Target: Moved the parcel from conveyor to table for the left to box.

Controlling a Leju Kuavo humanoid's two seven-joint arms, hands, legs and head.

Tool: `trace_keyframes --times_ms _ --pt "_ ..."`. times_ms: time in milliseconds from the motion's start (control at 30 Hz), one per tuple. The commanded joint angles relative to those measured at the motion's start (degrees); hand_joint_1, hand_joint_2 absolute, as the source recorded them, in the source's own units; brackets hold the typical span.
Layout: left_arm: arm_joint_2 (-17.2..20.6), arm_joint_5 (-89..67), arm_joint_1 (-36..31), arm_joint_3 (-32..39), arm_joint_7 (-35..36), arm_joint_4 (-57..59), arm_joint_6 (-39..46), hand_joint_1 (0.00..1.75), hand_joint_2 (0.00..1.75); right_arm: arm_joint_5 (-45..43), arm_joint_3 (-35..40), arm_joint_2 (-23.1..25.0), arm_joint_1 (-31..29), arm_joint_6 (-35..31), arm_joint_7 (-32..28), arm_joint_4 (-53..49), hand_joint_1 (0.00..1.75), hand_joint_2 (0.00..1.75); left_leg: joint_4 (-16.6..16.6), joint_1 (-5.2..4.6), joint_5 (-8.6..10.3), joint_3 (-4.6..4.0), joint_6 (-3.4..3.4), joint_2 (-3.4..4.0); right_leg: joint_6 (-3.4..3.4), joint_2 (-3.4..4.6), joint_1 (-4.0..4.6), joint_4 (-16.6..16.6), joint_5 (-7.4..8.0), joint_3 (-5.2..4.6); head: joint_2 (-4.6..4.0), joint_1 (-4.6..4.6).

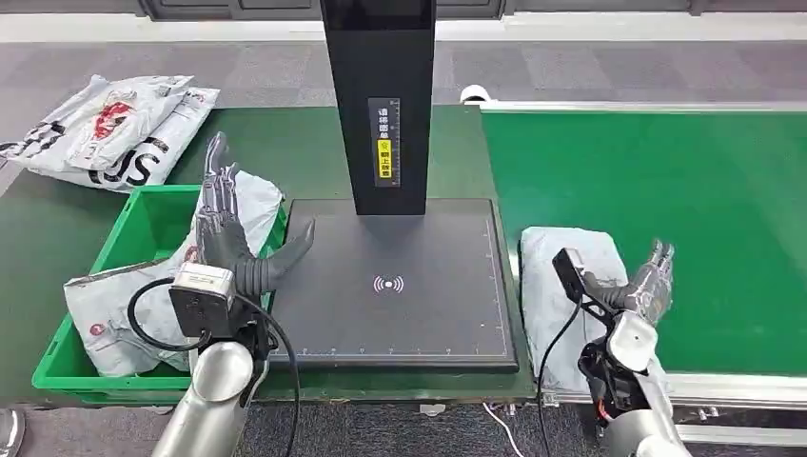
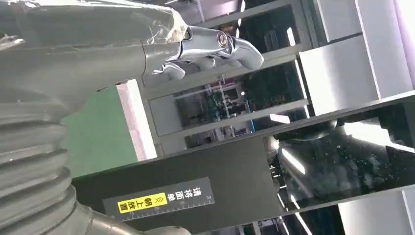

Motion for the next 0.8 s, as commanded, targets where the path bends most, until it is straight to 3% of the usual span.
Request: trace_keyframes --times_ms 33,133,267,667,700,800 --pt "1.96 0.13 -1.54 -2.78 0.22 2.85 -0.05 0.00 1.75 0.17 3.34 -2.55 -3.35 8.58 0.55 6.74 0.00 1.75 -0.09 0.00 0.04 0.09 0.03 0.02 -0.02 -0.06 0.02 -0.11 0.05 0.10 0.00 0.00" --pt "2.23 0.19 -1.23 -2.69 0.14 2.51 0.09 0.00 1.75 -0.95 3.34 -2.45 -4.18 10.75 -0.83 8.22 0.00 1.75 -0.10 -0.02 0.05 0.07 0.02 0.08 -0.02 0.00 -0.01 -0.09 0.07 0.07 0.02 0.00" --pt "2.65 0.09 -0.18 -2.28 0.01 1.07 0.30 0.00 1.75 -8.16 0.93 -2.03 -4.94 13.27 -8.09 9.62 0.00 1.75 -0.05 -0.01 0.01 0.04 0.00 0.08 -0.02 0.03 0.00 -0.04 0.03 0.03 0.02 0.00" --pt "3.03 -0.23 -0.13 -1.75 0.10 0.22 0.48 0.00 1.75 -11.26 2.70 -1.94 -5.46 13.51 -10.37 9.88 0.05 1.75 -0.06 0.00 0.02 0.05 -0.01 0.11 0.00 0.04 0.00 -0.06 0.05 0.04 0.02 0.00" --pt "3.16 -0.26 -0.03 -1.69 0.10 0.03 0.63 0.00 1.75 -12.04 2.71 -1.77 -5.24 12.46 -11.06 9.29 1.69 1.75 -0.11 0.00 0.03 0.09 -0.01 0.11 -0.01 0.03 0.01 -0.11 0.06 0.09 0.00 0.00" --pt "3.47 -0.23 -0.15 -1.73 0.15 0.03 0.91 0.00 1.75 -12.51 3.60 -1.69 -4.83 11.86 -11.14 7.98 1.75 1.75 -0.03 -0.01 0.01 0.02 0.00 0.04 -0.01 0.00 -0.01 -0.02 0.02 0.02 0.02 0.00"
